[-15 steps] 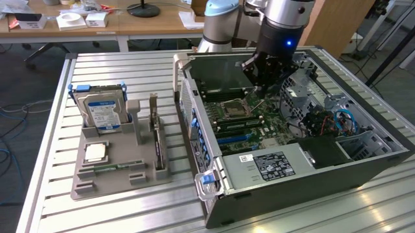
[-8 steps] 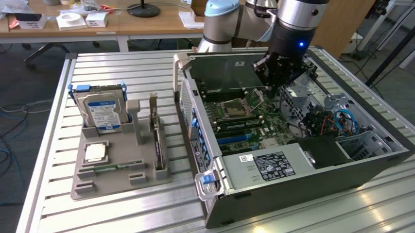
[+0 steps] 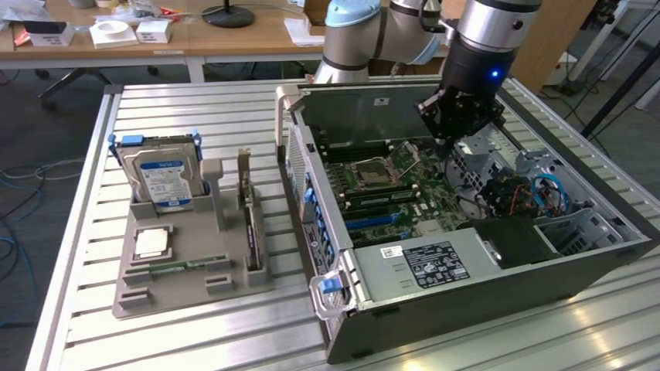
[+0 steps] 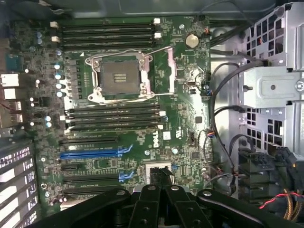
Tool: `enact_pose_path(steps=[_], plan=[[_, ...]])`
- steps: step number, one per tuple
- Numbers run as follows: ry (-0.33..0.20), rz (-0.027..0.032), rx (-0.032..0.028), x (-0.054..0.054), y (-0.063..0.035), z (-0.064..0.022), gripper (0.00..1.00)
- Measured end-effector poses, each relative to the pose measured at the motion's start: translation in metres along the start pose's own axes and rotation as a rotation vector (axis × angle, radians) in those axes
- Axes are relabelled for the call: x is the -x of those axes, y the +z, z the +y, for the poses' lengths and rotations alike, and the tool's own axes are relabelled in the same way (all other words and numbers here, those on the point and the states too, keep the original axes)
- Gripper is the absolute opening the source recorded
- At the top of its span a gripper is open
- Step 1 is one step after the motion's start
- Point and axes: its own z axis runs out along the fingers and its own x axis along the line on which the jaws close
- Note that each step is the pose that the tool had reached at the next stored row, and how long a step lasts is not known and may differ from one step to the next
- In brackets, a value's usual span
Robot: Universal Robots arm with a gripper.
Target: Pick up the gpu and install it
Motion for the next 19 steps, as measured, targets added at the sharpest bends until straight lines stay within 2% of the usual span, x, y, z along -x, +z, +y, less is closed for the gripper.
enact_pose_path(steps=[4,12,14,19], plan=[[0.001,-0.0002,-0.0003,0.000,0.0022,-0.0030,0.10],[0.001,-0.0002,0.0001,-0.001,0.0023,-0.0033,0.10],[0.001,-0.0002,0.0075,-0.008,0.0021,-0.0040,0.10],[0.002,0.0005,0.0361,-0.031,0.0012,-0.0057,0.10]])
